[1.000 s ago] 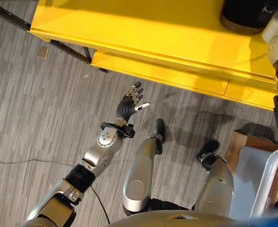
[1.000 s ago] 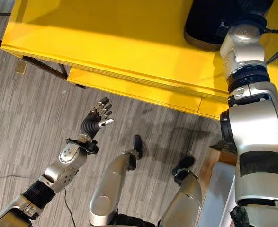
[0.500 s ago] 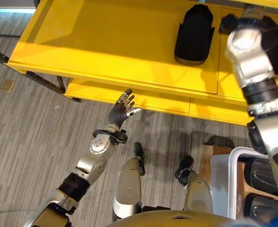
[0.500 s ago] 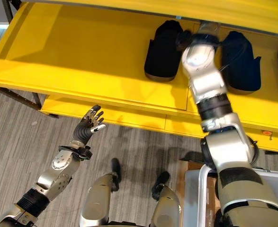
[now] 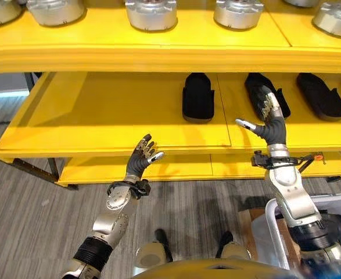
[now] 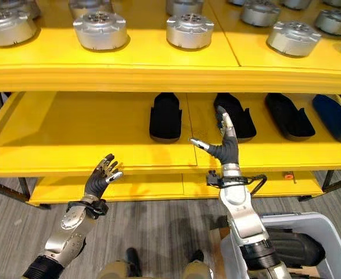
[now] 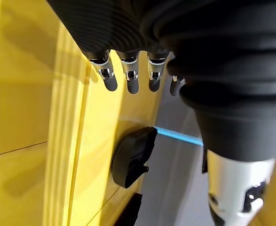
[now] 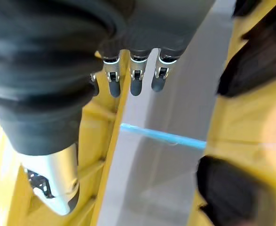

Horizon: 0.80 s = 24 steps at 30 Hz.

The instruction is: Move parts from the plastic box to the shelf.

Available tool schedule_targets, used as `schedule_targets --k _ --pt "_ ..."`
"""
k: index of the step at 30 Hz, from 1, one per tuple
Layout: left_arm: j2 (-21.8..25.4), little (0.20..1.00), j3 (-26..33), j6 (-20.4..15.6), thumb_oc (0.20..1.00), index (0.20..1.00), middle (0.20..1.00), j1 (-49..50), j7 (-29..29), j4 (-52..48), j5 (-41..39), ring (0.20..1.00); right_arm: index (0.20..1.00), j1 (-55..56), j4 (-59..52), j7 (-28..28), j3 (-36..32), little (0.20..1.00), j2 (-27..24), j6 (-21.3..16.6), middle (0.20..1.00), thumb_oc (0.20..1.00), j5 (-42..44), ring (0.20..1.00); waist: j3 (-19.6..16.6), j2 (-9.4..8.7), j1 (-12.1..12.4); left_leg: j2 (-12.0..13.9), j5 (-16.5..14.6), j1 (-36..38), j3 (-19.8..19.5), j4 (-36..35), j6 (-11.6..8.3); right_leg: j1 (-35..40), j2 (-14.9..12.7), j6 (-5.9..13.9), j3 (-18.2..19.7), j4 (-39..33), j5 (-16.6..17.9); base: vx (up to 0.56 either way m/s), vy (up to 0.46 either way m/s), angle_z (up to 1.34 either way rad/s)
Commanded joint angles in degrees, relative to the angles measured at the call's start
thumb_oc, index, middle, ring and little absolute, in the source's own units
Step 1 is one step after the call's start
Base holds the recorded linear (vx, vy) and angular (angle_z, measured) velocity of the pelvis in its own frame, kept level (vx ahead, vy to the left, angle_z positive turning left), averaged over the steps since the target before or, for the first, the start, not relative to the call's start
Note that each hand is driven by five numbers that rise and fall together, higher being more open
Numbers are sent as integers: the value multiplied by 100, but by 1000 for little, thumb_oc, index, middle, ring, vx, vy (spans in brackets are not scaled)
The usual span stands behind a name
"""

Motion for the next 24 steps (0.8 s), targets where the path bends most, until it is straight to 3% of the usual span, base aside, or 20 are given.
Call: schedule_targets --k 1,2,3,4,5,7,10,13,15,16,18,19,24 --pt "164 1000 -69 -313 1000 1000 1000 -436 -4 -151 403 1000 1000 -551 -367 75 -89 1000 133 -451 1000 1000 252 1000 232 -113 -73 185 242 -308 -291 25 -189 107 -703 677 293 -337 2108 -38 124 -2" --pt "145 1000 -82 -350 1000 1000 1000 -486 48 -120 401 1000 1000 -585 -359 52 -23 1000 185 -444 1000 1000 259 1000 279 -43 -125 206 144 -282 -257 -82 -230 -51 -653 677 336 -379 2373 -160 258 -52" --pt "165 1000 -6 -389 1000 1000 1000 -495 170 -168 375 1000 1000 -793 -292 45 188 1000 266 -428 1000 1000 398 1000 401 128 -147 326 340 -212 166 -566 -252 -403 -531 677 -266 -374 2307 -124 217 -85" --pt "161 1000 0 -387 1000 1000 1000 -494 168 -170 373 1000 1000 -796 -294 43 192 1000 261 -424 1000 1000 397 1000 404 135 -153 326 355 -196 166 -596 -256 -404 -528 677 -268 -358 2290 -123 271 -143" --pt "157 1000 13 -383 1000 1000 1000 -474 147 -184 365 1000 1000 -810 -325 95 219 1000 215 -446 1000 1000 428 1000 432 154 -164 344 397 -137 302 -719 -245 -446 -503 677 -462 -154 2045 0 211 -141" --pt "152 1000 52 -350 1000 1000 1000 -378 115 -198 313 1000 1000 -824 -338 163 277 1000 206 -460 1000 1000 554 1000 512 142 -135 339 412 -7 584 -812 -172 -533 -454 677 -874 339 1552 -1 295 -112" --pt "239 1000 266 -287 1000 1000 1000 77 136 -411 287 1000 1000 -1153 -153 158 528 1000 325 -440 1000 1000 625 1000 627 34 132 326 301 265 1277 -808 -16 -216 -591 590 -1731 1141 966 -37 207 -125" --pt "210 1000 480 -239 1000 1000 1000 464 173 -553 -12 1000 1000 -1474 -41 139 740 1000 360 -376 1000 1000 672 1000 611 -82 379 515 249 304 1926 -421 -78 279 -692 552 -2361 627 896 -100 -51 -174" --pt "149 1000 493 -224 1000 1000 1000 490 220 -483 -74 1000 1000 -1376 -152 133 693 1000 314 -405 1000 1000 736 1000 571 -91 320 685 332 200 2023 -244 -181 214 -460 427 -2121 398 675 -119 -191 -88" --pt "156 1000 542 -268 1000 1000 1000 535 219 -492 -110 1000 1000 -1315 -259 166 663 1000 232 -413 1000 1000 755 1000 566 -47 192 932 450 184 2210 -94 -264 171 -314 337 -2017 351 540 -61 -170 -111" --pt "124 1000 529 -272 1000 1000 1000 580 200 -510 -104 1000 1000 -1258 -286 177 634 1000 184 -413 1000 1000 750 1000 540 -18 152 1071 526 244 2346 -69 -328 155 -170 249 -1900 269 400 -71 -135 -134" --pt "101 1000 492 -280 1000 1000 1000 629 125 -505 -99 1000 1000 -1116 -341 196 512 1000 82 -432 1000 1000 743 1000 487 14 42 1201 705 315 2458 -168 -434 131 62 157 -1630 82 278 -108 -184 -124" --pt "-41 1000 425 -244 1000 1000 1000 840 -63 -465 -111 1000 1000 -745 -436 202 228 1000 -80 -477 1000 1000 729 1000 366 150 -133 1470 1092 495 2624 -324 -690 166 480 -10 -1289 -148 20 -57 -151 -72"
